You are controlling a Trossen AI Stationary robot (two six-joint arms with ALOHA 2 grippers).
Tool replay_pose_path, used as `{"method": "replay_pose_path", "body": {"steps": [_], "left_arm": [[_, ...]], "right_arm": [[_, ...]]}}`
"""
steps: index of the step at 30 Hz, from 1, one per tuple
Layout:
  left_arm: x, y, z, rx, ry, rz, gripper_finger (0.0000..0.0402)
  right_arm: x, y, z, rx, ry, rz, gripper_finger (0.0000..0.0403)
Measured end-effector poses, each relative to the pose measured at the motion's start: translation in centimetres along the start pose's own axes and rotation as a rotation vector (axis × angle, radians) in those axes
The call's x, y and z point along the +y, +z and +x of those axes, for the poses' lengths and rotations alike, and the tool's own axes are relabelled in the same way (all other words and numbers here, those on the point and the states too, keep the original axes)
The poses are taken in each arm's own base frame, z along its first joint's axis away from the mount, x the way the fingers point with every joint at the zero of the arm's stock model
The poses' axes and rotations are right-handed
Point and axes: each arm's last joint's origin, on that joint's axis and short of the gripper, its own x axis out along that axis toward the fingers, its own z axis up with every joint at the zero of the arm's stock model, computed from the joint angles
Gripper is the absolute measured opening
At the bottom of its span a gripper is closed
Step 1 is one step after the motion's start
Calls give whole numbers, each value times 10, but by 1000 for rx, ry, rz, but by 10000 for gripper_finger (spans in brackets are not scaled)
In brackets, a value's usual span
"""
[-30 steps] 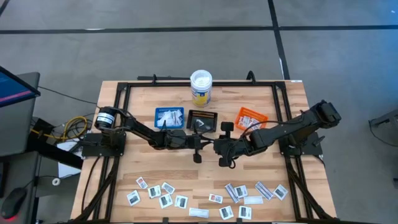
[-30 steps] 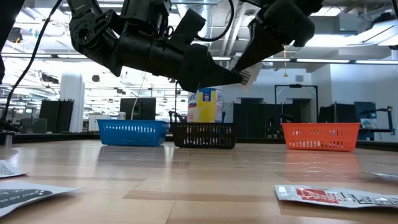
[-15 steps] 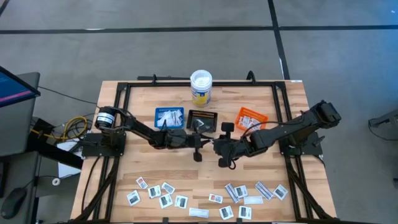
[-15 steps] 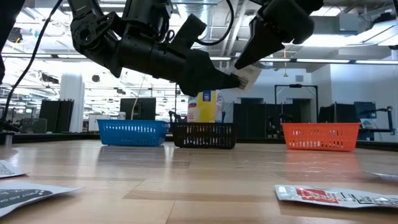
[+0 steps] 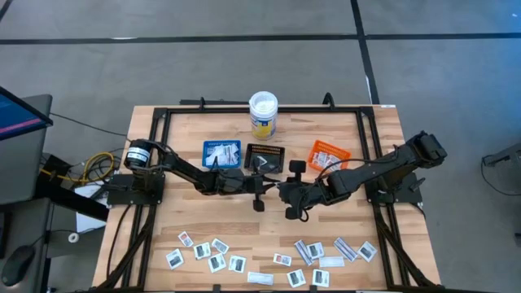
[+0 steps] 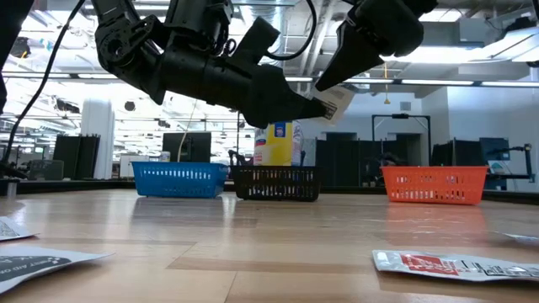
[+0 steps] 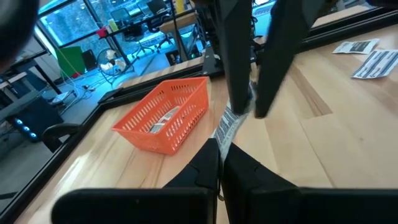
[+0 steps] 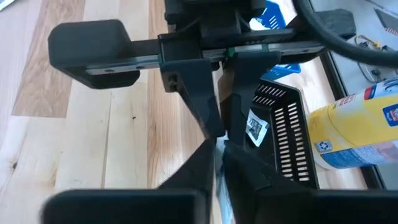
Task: Pick & Place First Aid Supplies
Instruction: Put the black towelette pack into the black bin
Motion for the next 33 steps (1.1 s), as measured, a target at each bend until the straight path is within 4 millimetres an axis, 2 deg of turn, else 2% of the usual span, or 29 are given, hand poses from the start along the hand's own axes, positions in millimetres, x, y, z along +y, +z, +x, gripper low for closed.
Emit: {"method": "replay_pose_path", "body": {"steps": [2, 14, 21, 26, 33], "left_arm": [[0, 0, 0, -1, -3, 0, 8], [0, -1, 0, 5, -7, 2, 8], [-1, -2, 0, 19, -10, 6, 8], [-1, -2, 0, 20, -10, 6, 8], [-1, -2, 0, 17, -9, -33, 8]], "right_arm": [[0, 0, 0, -2, 0, -13, 8], [0, 0, 0, 0, -1, -24, 2], [0, -3, -1, 25, -1, -26, 26], [-1, -5, 0, 46, -6, 37, 43], [-5, -5, 3, 54, -16, 68, 51]]}}
